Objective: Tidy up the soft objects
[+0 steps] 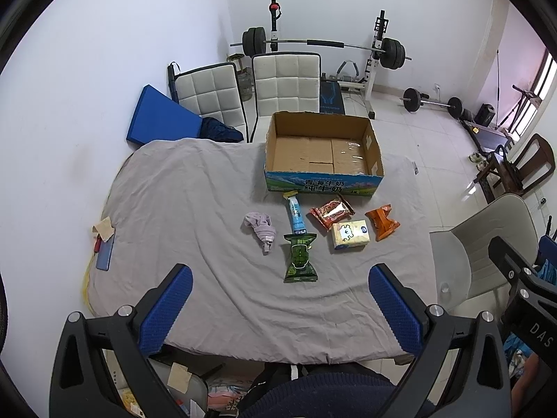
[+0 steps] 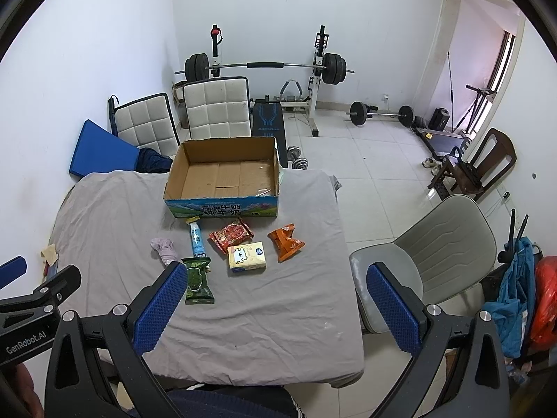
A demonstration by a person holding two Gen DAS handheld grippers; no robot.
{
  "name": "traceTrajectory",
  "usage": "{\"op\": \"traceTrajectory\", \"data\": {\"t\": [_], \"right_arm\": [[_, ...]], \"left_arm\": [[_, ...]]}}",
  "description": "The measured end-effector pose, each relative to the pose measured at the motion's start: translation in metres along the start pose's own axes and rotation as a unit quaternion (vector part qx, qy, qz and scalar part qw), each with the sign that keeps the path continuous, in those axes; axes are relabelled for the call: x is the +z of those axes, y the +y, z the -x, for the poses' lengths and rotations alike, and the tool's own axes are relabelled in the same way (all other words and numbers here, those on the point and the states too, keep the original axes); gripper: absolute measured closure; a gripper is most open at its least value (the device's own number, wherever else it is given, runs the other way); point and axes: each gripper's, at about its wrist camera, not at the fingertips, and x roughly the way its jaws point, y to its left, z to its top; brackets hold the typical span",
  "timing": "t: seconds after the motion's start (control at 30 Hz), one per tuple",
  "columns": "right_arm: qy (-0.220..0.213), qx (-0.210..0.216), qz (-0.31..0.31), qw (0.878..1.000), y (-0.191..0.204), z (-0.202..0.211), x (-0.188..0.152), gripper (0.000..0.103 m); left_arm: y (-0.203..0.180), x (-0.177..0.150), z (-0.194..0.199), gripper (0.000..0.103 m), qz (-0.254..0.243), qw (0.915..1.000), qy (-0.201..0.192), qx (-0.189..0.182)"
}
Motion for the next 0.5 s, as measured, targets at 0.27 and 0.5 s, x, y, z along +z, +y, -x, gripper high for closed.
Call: {"op": "traceTrajectory", "data": {"t": [0.27, 0.5], "right_arm": [[-0.004, 0.003, -0.003, 1.0, -0.0042, 0.0031, 0.0045, 0.0], [-0.005, 0.007, 0.0, 1.0, -0.0077, 0.0068, 0.003, 0.0]], "left_arm": [[0.0012, -0.0064, -0.0005, 0.0, 0.002, 1.0, -0.003, -0.001], [0.0015, -0.007, 0.001, 0.0, 0.004, 1.0, -0.005, 0.0]]}}
